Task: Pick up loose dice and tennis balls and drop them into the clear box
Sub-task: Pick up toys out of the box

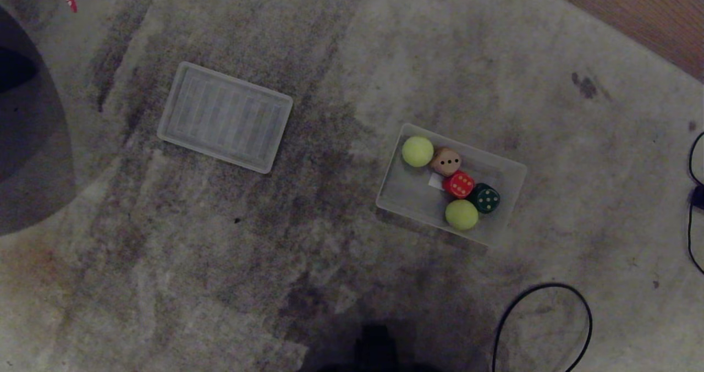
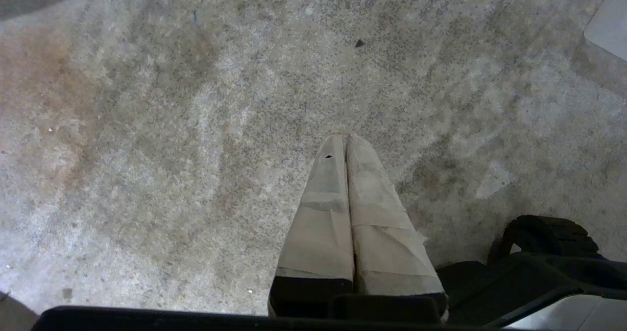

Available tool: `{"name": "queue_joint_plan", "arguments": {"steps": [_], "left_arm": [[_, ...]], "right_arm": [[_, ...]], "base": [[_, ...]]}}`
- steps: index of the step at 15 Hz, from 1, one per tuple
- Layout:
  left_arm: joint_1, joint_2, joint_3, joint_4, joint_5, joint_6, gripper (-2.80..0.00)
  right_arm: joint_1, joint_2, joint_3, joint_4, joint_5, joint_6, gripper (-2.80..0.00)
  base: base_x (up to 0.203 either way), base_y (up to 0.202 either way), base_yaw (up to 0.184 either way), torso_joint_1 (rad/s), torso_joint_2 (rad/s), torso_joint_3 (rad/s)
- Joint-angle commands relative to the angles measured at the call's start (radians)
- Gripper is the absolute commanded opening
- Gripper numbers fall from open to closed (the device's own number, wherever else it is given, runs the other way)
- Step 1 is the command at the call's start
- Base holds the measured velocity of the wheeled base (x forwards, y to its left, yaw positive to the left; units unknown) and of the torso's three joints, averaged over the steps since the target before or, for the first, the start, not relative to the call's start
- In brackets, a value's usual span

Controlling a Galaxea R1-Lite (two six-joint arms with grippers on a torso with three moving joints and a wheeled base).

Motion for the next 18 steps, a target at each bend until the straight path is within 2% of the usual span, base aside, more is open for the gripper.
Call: {"name": "queue_joint_plan", "arguments": {"steps": [1,5,18], "left_arm": [[0.000,0.001,0.002,0.000,0.001,-0.001,-2.80],[0.000,0.002,0.002,0.000,0.001,-0.001,-2.80],[0.000,0.002,0.002,0.000,-0.001,0.001,-2.80]], "right_arm": [[0.015,-0.135,0.012,-0.002,0.008,-0.007,-2.80],[0.018,-0.128,0.012,-0.003,-0.003,0.044,-2.80],[0.018,-0.128,0.012,-0.003,-0.006,0.049,-2.80]], "base": [[0.000,0.000,0.000,0.000,0.00,0.000],[0.000,0.000,0.000,0.000,0.00,0.000],[0.000,0.000,0.000,0.000,0.00,0.000]]}}
